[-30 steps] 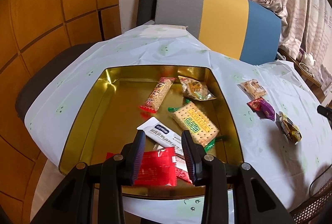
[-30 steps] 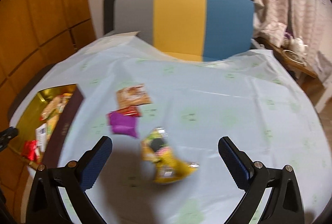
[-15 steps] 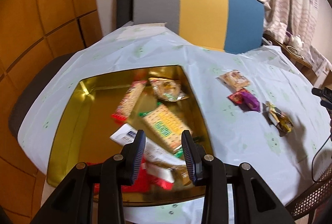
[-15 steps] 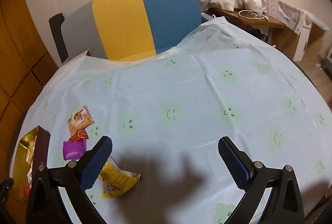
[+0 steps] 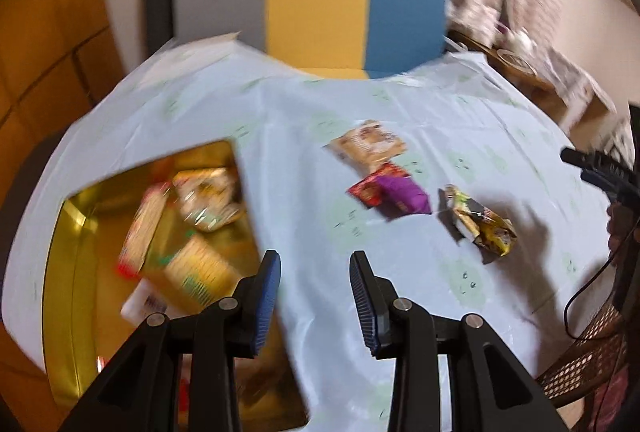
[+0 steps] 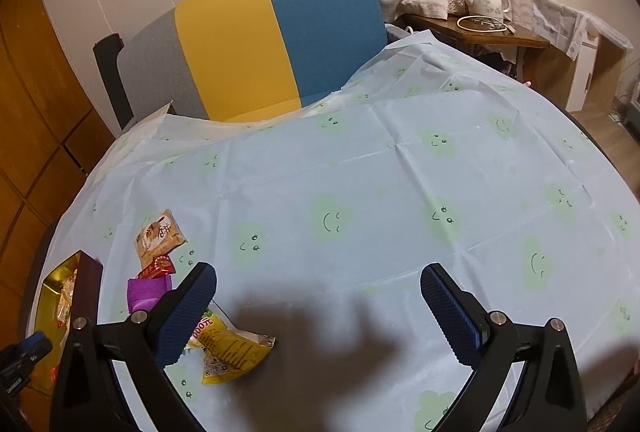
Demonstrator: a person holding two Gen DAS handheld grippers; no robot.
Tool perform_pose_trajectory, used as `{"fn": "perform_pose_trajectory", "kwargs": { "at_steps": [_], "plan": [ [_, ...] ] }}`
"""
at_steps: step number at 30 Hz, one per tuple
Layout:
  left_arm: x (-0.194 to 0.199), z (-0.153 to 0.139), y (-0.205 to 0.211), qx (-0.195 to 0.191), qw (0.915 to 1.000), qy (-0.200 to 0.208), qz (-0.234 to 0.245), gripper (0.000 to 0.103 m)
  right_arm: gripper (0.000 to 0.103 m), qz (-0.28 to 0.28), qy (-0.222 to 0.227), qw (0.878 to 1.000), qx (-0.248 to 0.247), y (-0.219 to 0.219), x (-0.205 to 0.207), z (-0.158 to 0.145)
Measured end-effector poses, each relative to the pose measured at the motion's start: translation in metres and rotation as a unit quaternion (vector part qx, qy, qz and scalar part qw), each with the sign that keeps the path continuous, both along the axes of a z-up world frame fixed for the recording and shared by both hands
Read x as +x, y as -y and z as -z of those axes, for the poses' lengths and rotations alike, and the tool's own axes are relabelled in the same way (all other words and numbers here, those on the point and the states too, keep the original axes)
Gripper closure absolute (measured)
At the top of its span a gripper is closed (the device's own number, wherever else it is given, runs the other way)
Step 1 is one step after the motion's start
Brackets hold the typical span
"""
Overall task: Organize snacks
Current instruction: 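Move the left gripper over to the purple pack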
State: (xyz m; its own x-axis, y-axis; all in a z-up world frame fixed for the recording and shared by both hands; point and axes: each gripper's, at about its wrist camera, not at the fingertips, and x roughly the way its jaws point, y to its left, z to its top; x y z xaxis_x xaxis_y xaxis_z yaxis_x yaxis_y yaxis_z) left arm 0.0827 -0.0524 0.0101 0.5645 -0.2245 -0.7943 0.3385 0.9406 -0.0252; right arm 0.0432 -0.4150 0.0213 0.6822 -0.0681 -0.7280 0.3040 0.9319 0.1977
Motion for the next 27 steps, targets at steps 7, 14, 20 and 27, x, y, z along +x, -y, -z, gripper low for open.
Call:
{"fn": "perform_pose_trajectory", "kwargs": {
  "at_steps": [7, 14, 20, 27],
  "plan": [
    [0.033, 0.01, 0.054, 0.015, 0.9979, -0.015, 0.061, 0.067, 0.0, -0.009, 0.001, 1.0, -0.004, -0.004, 0.0, -0.002],
    [0.064, 0.026, 0.101, 0.043, 0.995, -0.004, 0.09, 0.067, 0.0, -0.011, 0.006, 1.0, -0.003, -0.005, -0.001, -0.004],
    [0.084, 0.055, 0.132, 0.063, 0.9887, -0.025, 0.134, 0.067, 0.0, -0.01, 0.01, 1.0, 0.003, -0.003, -0.001, -0.005],
    [0.06, 0.067, 0.124, 0.017, 0.9846, -0.062, 0.163, 0.067, 0.0, -0.012, 0.009, 1.0, -0.003, -0.005, -0.001, -0.006]
  ]
}}
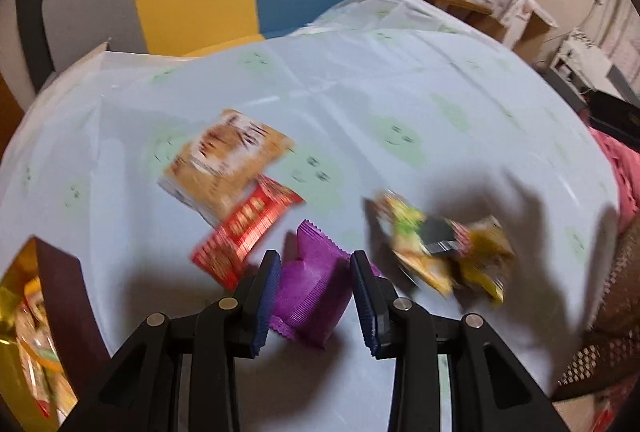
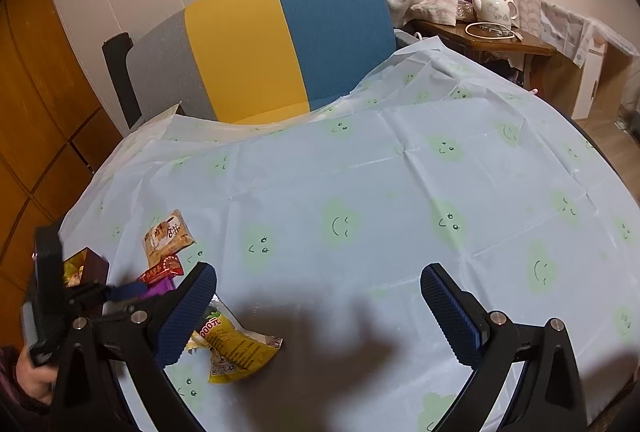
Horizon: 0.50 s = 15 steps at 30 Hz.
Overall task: Organize snacks
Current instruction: 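Move the left gripper over to the purple pack, then grasp the purple pack with the left gripper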
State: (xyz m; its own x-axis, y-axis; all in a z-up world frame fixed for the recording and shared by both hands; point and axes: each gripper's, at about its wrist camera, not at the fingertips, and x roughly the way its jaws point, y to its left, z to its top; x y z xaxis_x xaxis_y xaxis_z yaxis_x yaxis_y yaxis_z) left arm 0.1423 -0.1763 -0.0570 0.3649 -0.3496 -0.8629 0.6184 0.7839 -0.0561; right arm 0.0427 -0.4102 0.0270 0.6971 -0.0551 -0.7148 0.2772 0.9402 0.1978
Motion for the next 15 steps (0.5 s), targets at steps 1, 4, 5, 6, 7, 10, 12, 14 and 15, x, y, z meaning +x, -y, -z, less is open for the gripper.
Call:
{"fn": "perform_pose_trajectory", "kwargs": {
  "at_steps": [1, 4, 5, 6, 7, 10, 12, 14, 15],
  "plan": [
    [-0.006, 0.0, -0.002, -0.007, 1.0, -0.006, 0.003, 0.067, 0.0, 0.0, -0.002, 1.0, -0.001, 0.0, 0.001, 0.0],
    [-0.026, 0.0, -0.01, -0.023, 0.9996, -0.018, 0.001, 0.067, 0.0, -0.004, -0.004, 1.0, -0.005, -0.002, 0.001, 0.0],
    [-0.031, 0.0, -0.012, -0.025, 0.9995, -0.021, -0.001, 0.067, 0.0, -0.005, -0.004, 1.0, -0.006, -0.003, 0.001, 0.0],
    [-0.033, -0.001, -0.014, -0.027, 0.9994, -0.024, -0.002, 0.067, 0.0, -0.005, -0.004, 1.0, -0.008, -0.003, 0.001, 0.0],
    [-0.037, -0.002, -0.016, -0.027, 0.9992, -0.029, 0.0, 0.067, 0.0, -0.004, -0.004, 1.0, -0.009, -0.003, 0.001, 0.0],
    [-0.041, -0.005, -0.016, -0.021, 0.9993, -0.022, 0.021, 0.062, 0.0, -0.002, -0.005, 1.0, -0.008, -0.002, 0.0, 0.001],
    [-0.042, -0.006, -0.014, -0.01, 0.9989, -0.021, 0.041, 0.05, 0.0, -0.001, -0.005, 1.0, -0.008, -0.002, 0.0, 0.0],
    [-0.041, -0.006, -0.012, 0.003, 0.9985, -0.021, 0.05, 0.044, 0.0, 0.0, -0.006, 1.0, -0.009, -0.002, 0.0, 0.0],
    [-0.039, -0.004, -0.009, 0.009, 0.9981, -0.025, 0.055, 0.044, 0.0, 0.001, -0.006, 1.0, -0.011, -0.002, 0.0, 0.0]
  ]
}}
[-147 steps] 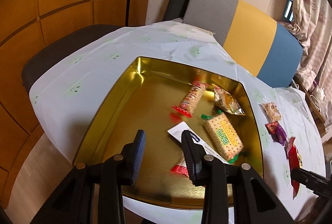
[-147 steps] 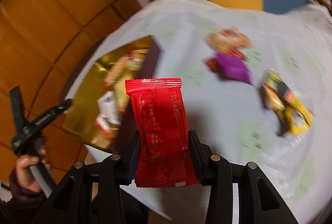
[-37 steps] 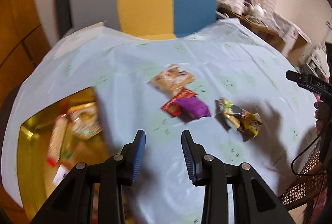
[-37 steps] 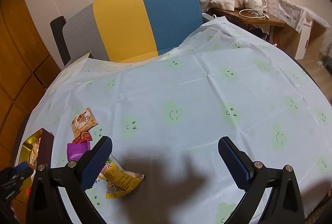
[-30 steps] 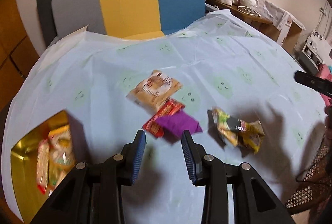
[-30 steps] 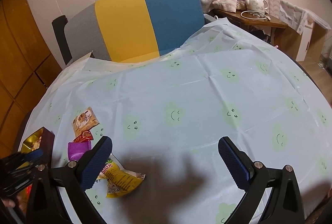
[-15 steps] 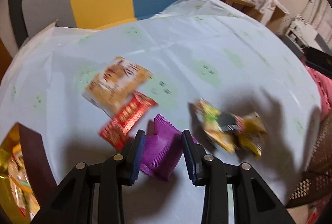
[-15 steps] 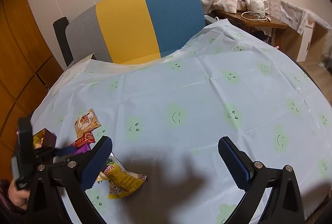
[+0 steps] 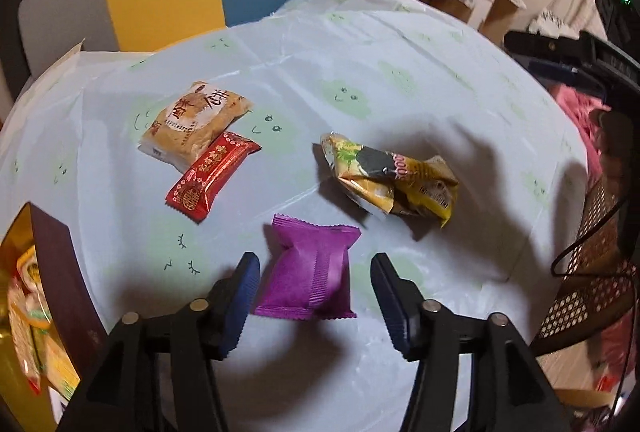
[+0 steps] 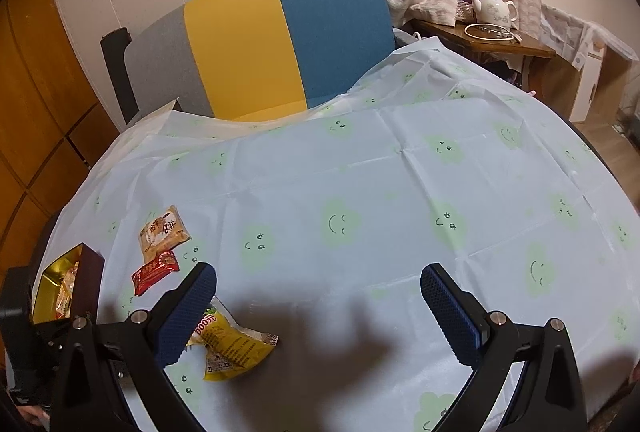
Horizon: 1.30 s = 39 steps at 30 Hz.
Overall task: Organize snacks
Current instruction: 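Grasp the purple pack with the left gripper, then grasp the small red-and-gold packet with the right gripper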
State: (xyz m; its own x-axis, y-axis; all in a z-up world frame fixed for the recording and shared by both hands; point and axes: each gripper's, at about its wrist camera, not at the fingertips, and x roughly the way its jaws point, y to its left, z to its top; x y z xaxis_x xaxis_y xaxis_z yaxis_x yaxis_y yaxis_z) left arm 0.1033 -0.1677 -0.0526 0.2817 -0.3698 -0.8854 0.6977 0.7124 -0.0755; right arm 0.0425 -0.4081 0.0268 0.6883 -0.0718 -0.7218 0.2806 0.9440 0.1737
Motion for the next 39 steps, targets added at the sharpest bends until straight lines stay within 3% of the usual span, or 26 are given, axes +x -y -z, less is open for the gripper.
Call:
{"fn": "perform_pose_trajectory", "kwargs": {
  "at_steps": [7, 9, 12, 22, 28, 30, 32, 35, 39],
  "plan": [
    [0.003, 0.015, 0.014, 0.033, 0.9994, -0.005, 0.01, 0.044, 0.0, 0.003, 0.001, 1.0, 0.001, 0.002, -0.001, 0.001],
    [0.004, 0.019, 0.015, 0.032, 0.9995, -0.006, 0.004, 0.062, 0.0, 0.002, 0.0, 1.0, 0.0, 0.002, -0.001, 0.001],
    [0.001, 0.02, 0.01, 0.017, 0.9998, 0.004, -0.01, 0.064, 0.0, 0.001, -0.002, 1.0, -0.004, 0.0, 0.0, 0.001],
    [-0.069, 0.019, -0.043, -0.001, 0.9973, 0.051, -0.053, 0.064, 0.0, -0.02, -0.02, 0.999, -0.022, -0.009, 0.004, 0.008],
    [-0.084, 0.022, -0.064, -0.032, 0.9952, 0.059, -0.071, 0.064, 0.0, -0.058, -0.045, 0.997, -0.026, -0.027, 0.009, 0.019],
    [-0.081, 0.025, -0.065, -0.043, 0.9945, 0.055, -0.079, 0.063, 0.005, -0.073, -0.056, 0.996, -0.016, -0.033, 0.009, 0.024],
    [-0.08, 0.027, -0.066, -0.05, 0.9939, 0.053, -0.083, 0.063, 0.02, -0.089, -0.063, 0.994, -0.008, -0.041, 0.01, 0.027],
    [-0.083, 0.027, -0.069, -0.056, 0.9934, 0.054, -0.084, 0.063, 0.031, -0.117, -0.074, 0.99, 0.011, -0.057, 0.012, 0.031],
    [-0.083, 0.028, -0.071, -0.069, 0.9925, 0.055, -0.085, 0.063, 0.031, -0.153, -0.08, 0.983, 0.053, -0.084, 0.024, 0.033]
  ]
}}
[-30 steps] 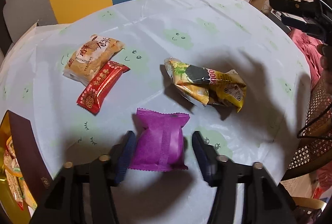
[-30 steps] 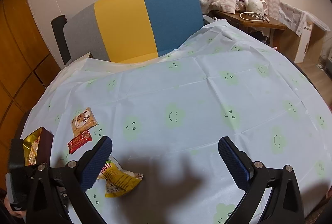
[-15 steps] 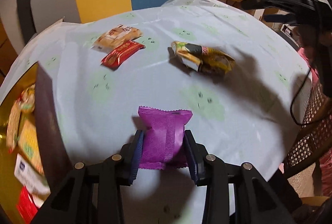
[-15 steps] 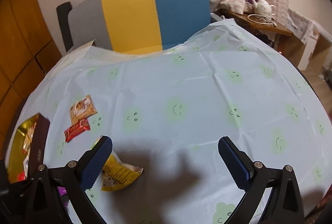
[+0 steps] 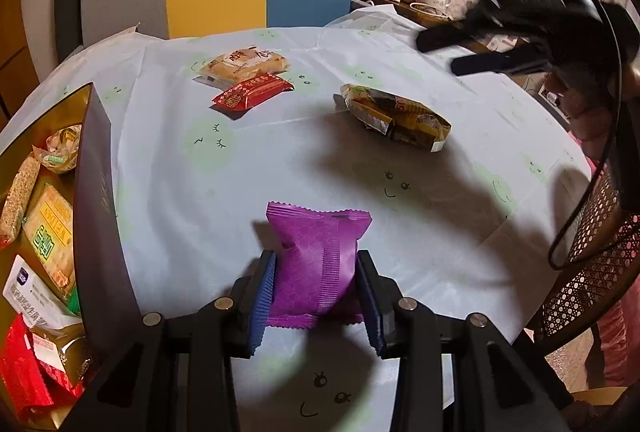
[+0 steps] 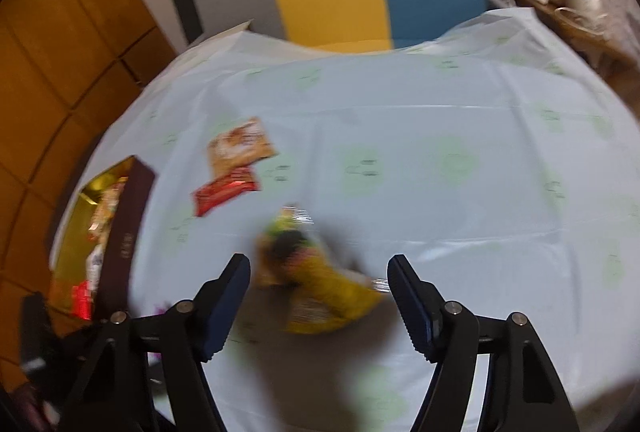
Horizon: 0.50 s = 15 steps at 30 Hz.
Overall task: Organize snacks
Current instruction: 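Grasp the small red-and-gold packet with the right gripper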
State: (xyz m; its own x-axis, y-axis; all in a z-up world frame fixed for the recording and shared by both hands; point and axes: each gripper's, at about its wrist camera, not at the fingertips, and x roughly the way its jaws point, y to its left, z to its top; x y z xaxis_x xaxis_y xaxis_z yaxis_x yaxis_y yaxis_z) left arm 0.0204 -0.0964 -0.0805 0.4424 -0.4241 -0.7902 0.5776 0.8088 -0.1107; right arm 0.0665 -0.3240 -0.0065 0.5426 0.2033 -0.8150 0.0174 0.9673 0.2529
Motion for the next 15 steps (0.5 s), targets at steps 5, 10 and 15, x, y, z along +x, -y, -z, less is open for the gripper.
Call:
{"fn": "perform_pose_trajectory", "kwargs": {
  "at_steps": [5, 10, 15],
  "plan": [
    [0.0, 0.002, -0.001, -0.009, 0.9999, 0.009, 0.002, 0.063, 0.031, -0.038, -0.021, 0.998, 0.055, -0.041, 0.031, 0.007],
    [-0.002, 0.002, -0.003, -0.017, 0.9997, 0.015, 0.0, 0.063, 0.028, -0.024, -0.085, 0.99, 0.115, -0.07, 0.078, 0.037],
    [-0.002, 0.003, -0.005, -0.024, 0.9996, 0.017, -0.001, 0.063, 0.028, 0.023, -0.12, 0.986, 0.117, -0.087, 0.118, 0.063]
  ]
}}
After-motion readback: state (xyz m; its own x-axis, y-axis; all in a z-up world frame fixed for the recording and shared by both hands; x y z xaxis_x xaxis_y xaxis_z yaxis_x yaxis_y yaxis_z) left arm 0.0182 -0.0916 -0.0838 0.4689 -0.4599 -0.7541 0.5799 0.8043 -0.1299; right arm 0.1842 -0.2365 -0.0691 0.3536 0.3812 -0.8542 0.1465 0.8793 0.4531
